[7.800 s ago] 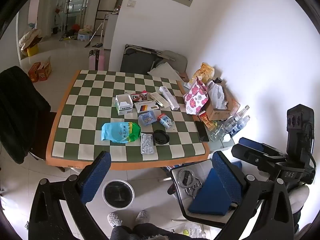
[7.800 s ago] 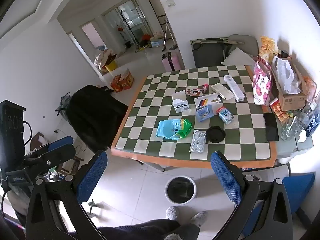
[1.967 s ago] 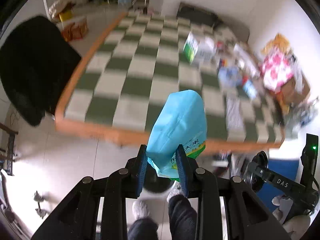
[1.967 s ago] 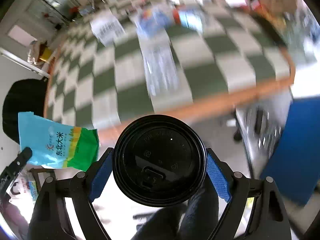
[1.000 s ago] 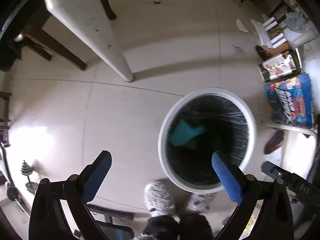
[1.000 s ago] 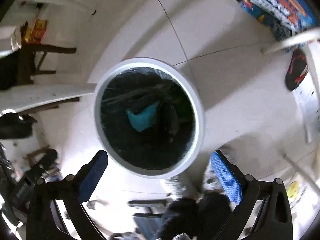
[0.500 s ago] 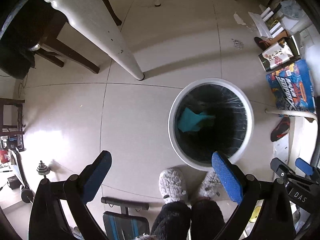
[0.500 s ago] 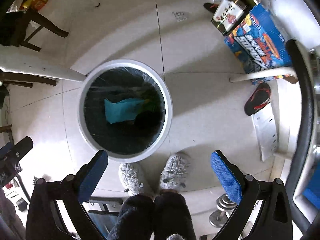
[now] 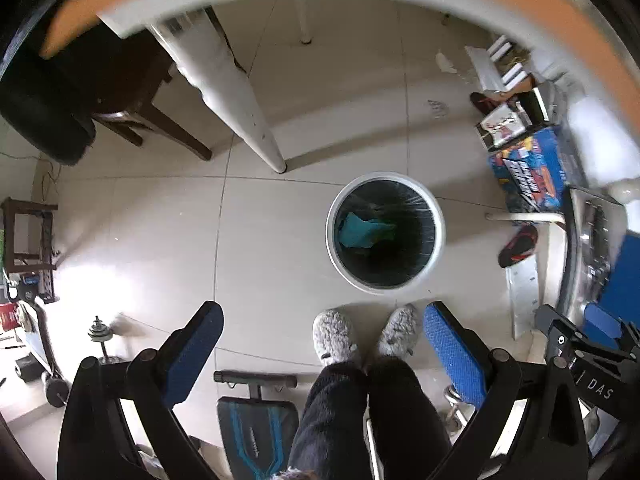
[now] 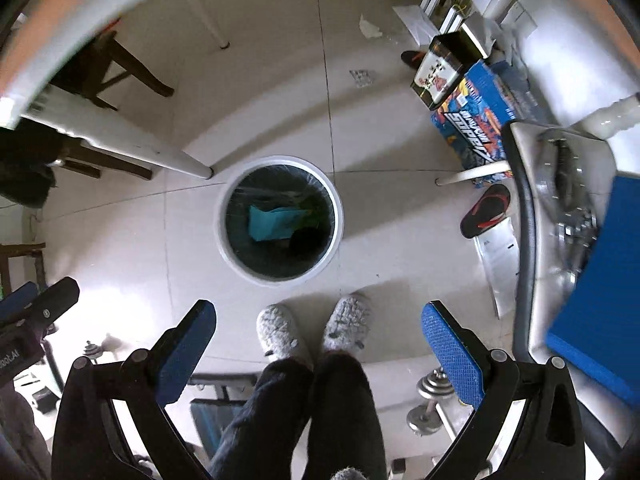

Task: Collect trash
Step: 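Raise both tools back toward the table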

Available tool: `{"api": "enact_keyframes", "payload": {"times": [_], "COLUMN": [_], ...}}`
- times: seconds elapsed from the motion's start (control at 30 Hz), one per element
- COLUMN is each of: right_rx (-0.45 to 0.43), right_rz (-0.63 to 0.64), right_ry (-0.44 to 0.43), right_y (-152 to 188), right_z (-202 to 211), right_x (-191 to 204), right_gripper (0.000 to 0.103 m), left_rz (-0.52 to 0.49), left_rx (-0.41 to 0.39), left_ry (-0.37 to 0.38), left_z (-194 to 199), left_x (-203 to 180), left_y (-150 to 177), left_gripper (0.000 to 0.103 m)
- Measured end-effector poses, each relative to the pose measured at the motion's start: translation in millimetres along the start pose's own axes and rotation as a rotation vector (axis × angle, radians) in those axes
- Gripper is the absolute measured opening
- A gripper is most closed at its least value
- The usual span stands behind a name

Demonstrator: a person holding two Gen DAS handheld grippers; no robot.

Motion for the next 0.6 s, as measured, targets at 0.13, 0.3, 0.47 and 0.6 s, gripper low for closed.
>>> {"api": "enact_keyframes", "payload": {"times": [0.13, 0.3, 0.47, 0.6], "right_rx": [-0.019, -0.056, -0.117, -0.176], "right_rz": [-0.015, -0.051, -0.074, -0.093], "right_ry": [-0.026, -0.086, -0.118, -0.095], "right_y": [8, 8, -24, -88], "right_z": [60, 133, 196, 229], "right_x": [17, 36, 40, 24], "right_gripper": [0.103, 0.103, 0.103, 0.103], "left_rz": [-0.001, 0.004, 0.027, 0.055], "left_rx": [-0.025, -0.071, -0.144, -0.172], "left_ry": [0.019, 0.021, 0.008, -0.031], "left_z": [57, 115, 159, 170], "left_x": [11, 20, 20, 7], "left_y": [3, -7, -38, -84], "left_gripper": [0.103, 0.103, 0.103, 0.103]}}
Point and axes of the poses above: each gripper's, at about its wrist camera, not at the fingertips, and z roughly against the way its jaws point, x to its left, y to its underside, the point moved 9 cm from there along -z, roughly the way its jaws point, and after that the axes turned 10 degrees about -y, right-handed, at the moved point
